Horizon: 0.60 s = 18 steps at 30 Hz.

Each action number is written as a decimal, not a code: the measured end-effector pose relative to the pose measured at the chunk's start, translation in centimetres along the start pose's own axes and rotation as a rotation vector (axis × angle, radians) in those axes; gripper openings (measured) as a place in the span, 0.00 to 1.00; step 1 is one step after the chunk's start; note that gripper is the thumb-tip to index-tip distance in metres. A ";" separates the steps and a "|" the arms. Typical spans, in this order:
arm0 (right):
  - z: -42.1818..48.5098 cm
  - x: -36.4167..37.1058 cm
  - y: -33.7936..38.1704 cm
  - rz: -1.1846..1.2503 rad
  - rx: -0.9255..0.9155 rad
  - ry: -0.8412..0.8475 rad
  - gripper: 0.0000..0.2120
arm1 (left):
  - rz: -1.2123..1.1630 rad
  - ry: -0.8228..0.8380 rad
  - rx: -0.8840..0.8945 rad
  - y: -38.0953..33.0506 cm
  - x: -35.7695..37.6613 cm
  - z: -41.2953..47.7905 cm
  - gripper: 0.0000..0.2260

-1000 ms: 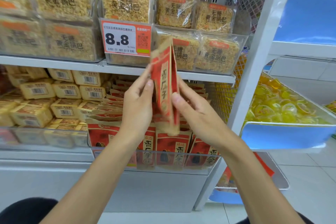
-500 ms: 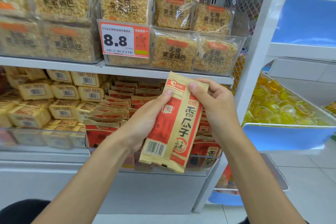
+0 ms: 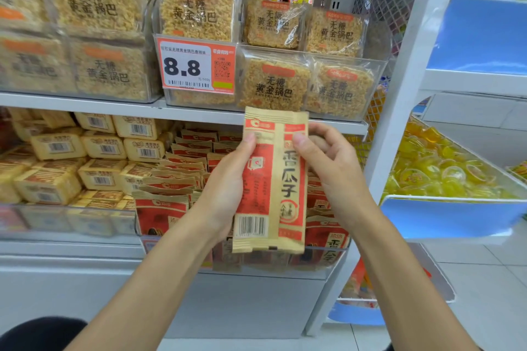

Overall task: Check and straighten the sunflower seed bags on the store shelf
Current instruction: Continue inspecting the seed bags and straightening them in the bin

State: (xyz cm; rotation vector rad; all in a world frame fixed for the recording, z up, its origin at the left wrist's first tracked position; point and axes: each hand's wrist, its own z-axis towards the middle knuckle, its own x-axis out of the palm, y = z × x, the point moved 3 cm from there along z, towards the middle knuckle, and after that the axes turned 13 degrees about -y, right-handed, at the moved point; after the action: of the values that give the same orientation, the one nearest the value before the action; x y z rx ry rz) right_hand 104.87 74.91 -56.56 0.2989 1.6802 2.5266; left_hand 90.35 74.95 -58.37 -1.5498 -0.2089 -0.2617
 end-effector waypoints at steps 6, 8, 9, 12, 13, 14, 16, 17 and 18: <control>-0.2 0.5 -0.6 -0.171 0.007 0.073 0.13 | 0.030 -0.094 0.120 -0.2 -0.5 0.5 0.21; -0.1 0.4 -0.6 -0.172 0.011 0.086 0.13 | 0.025 -0.102 0.116 0.0 -0.5 0.5 0.21; -0.1 0.3 -0.7 -0.168 0.041 0.127 0.16 | 0.005 -0.120 0.114 -0.1 -0.5 0.5 0.21; -0.7 0.6 -1.0 -0.197 0.161 0.327 0.25 | -0.133 -0.240 0.085 -0.4 -1.0 0.8 0.20; -0.9 0.9 -1.2 -0.200 0.182 0.369 0.25 | -0.170 -0.270 0.081 -0.5 -1.2 0.8 0.20; -1.0 1.1 -1.3 -0.194 0.193 0.385 0.24 | -0.188 -0.285 0.081 -0.6 -1.4 0.9 0.20; -1.1 1.2 -1.4 -0.175 0.195 0.382 0.22 | -0.192 -0.288 0.075 -0.7 -1.5 0.8 0.19; -1.1 1.2 -1.5 -0.168 0.196 0.382 0.21 | -0.191 -0.283 0.069 -0.6 -1.5 0.8 0.20; -1.0 1.2 -1.5 -0.165 0.203 0.384 0.21 | -0.197 -0.265 0.054 -0.6 -1.5 0.8 0.21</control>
State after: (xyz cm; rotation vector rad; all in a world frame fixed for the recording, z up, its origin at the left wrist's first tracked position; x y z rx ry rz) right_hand 103.48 74.76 -58.18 -0.3224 2.0003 2.4060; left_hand 88.75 75.85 -58.27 -1.5085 -0.5746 -0.2027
